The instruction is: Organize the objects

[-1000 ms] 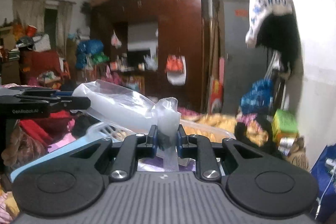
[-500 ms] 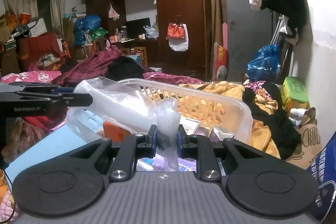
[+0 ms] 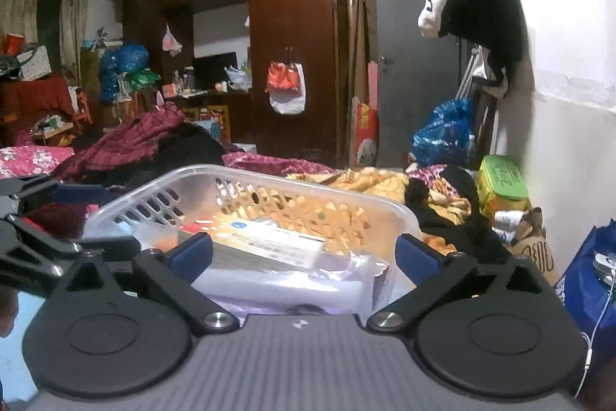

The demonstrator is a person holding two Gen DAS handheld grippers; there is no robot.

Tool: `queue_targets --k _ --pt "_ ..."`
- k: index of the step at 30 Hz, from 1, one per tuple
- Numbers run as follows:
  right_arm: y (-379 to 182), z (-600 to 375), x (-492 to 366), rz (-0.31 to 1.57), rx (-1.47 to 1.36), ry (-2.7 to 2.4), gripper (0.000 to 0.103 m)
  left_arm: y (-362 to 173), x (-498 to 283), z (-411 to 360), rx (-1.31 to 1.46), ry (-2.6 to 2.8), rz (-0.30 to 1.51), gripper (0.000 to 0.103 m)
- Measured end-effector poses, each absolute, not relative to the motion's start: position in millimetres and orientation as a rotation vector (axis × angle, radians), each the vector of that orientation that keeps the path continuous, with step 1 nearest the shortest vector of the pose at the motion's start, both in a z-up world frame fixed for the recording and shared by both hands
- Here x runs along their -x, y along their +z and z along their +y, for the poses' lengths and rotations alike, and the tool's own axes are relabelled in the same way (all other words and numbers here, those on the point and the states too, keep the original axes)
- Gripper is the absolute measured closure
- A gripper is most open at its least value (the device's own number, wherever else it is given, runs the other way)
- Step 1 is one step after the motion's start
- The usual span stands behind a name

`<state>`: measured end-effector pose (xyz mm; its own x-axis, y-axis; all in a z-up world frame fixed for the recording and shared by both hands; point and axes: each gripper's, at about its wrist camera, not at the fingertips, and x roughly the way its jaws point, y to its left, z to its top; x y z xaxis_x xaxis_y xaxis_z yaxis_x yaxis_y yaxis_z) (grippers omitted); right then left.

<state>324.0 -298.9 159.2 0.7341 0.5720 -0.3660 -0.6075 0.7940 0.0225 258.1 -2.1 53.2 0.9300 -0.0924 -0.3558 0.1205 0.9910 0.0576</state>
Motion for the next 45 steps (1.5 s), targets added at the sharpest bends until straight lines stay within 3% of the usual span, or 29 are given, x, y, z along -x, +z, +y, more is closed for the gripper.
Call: queue_targets --k 12,20,29,38,45 --pt "149.8 -301.7 -321.1 0.396 0.079 0.697 0.000 52.8 -241.2 -7.1 -0.060 -0.076 0.369 0.004" --pt "166.1 -326.0 -281.6 0.383 0.030 0.682 0.000 81.8 -171.5 -2.5 -0.041 -0.006 0.285 0.004" --pt "168.7 -325.8 -188.5 0.307 0.283 0.421 0.000 72.6 -97.2 -10.9 0.000 -0.054 0.211 0.004" --pt "124.6 -355.1 -153.5 0.348 -0.049 0.606 0.000 46.2 -80.9 -28.3 -0.012 -0.095 0.245 0.004" --pt "127.1 -353.1 -155.7 0.337 -0.021 0.595 0.000 48.8 -79.2 -31.1 0.003 -0.089 0.236 0.004"
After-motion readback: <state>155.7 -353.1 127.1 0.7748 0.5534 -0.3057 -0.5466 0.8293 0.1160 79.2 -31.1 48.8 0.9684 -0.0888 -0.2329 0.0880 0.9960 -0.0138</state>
